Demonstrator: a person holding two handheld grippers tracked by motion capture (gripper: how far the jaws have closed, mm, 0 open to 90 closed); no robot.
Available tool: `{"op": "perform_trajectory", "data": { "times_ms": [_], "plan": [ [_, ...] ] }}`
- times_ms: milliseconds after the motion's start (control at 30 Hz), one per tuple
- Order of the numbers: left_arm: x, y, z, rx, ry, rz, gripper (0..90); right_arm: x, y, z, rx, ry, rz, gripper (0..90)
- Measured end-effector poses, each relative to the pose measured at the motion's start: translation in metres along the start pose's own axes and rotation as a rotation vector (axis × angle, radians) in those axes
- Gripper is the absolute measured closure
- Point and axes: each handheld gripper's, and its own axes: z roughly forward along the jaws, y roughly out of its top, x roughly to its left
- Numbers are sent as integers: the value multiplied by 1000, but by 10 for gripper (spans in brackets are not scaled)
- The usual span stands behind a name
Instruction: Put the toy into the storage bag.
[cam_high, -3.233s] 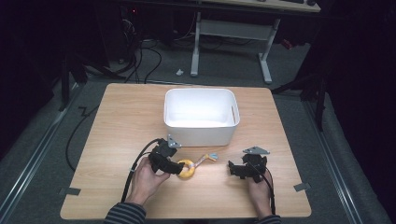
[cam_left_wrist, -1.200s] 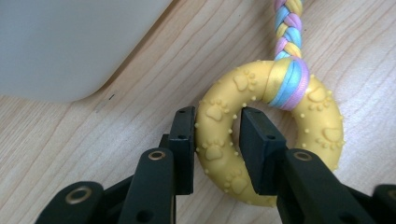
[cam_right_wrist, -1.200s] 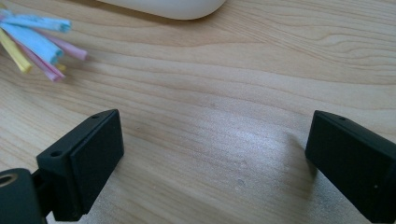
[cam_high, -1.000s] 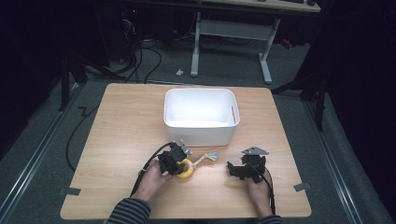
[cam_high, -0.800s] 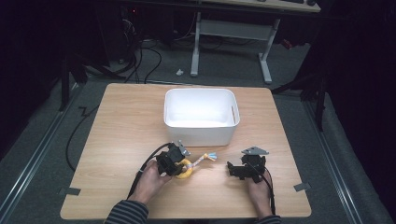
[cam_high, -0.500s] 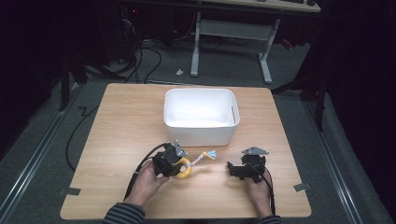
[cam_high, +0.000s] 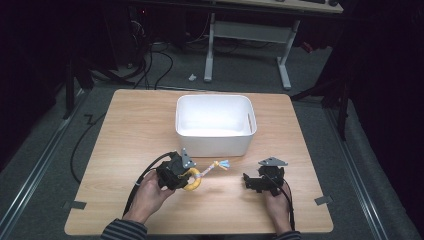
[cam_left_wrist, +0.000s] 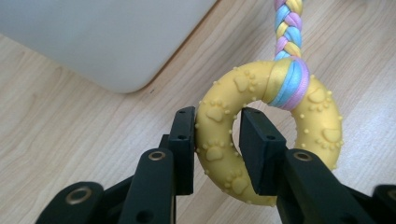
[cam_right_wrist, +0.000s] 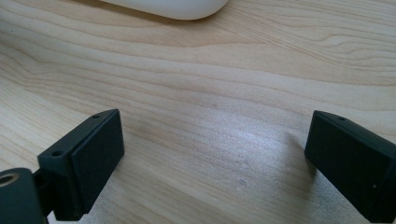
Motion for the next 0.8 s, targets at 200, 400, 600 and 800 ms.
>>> {"op": "perform_trajectory", "data": {
  "times_ms": [200, 400, 600, 800],
  "plan": [
    [4, 0, -11, -40, -11, -24, 672, 0, 0, 0, 0, 0, 0, 45],
    [7, 1, -19, -63, -31, -44, 683, 0, 0, 0, 0, 0, 0, 45],
    [7, 4, -25, -77, -39, -47, 686, 0, 0, 0, 0, 3, -2, 45],
    [11, 10, -33, -93, -60, -62, 687, 0, 0, 0, 1, 6, -3, 45]
  ]
}}
